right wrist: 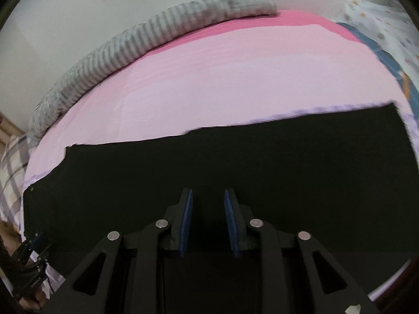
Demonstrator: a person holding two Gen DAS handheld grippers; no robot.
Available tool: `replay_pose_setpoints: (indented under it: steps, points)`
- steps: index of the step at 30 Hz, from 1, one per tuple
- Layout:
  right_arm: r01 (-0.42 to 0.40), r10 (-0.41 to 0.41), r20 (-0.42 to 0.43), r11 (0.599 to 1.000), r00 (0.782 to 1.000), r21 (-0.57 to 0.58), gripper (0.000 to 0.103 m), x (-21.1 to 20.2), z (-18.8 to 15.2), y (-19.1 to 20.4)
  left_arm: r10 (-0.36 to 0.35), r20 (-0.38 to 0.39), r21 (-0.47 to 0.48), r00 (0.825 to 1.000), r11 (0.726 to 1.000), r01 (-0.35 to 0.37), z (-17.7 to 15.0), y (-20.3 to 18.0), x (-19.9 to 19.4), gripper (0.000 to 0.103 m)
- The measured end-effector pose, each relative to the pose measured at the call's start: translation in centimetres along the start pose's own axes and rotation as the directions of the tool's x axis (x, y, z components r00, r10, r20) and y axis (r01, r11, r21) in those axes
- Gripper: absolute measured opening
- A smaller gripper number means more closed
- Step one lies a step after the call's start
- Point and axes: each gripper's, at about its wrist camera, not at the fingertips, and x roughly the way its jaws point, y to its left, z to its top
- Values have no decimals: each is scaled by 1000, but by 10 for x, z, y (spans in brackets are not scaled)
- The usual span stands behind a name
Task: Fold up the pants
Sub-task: 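Grasp the black trouser leg ends with the right tool and lift them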
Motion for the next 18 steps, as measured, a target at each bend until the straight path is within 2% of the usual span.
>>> replay_pose_setpoints:
  steps: [3,7,10,14,18]
  points:
    - [-22,20,28,998,999,61,27,-18,-9,-29,-28,0,-17,1000,999,28,1,-4,-4,56]
    - [-44,30,83,983,996,177,27,-57,-30,-78,-75,49,8,996,997,75,8,-18,-16,56]
    - [-57,24,120,959,992,277,35,-82,-50,-118,-111,83,40,990,993,108,19,-38,-21,58]
    - [-41,-19,153,925,988,378,35,-103,-80,-158,-190,84,53,978,981,186,35,-63,-18,62]
    - [-61,-20,164,879,986,473,35,-109,-103,-190,-218,77,105,973,972,210,46,-93,-12,63]
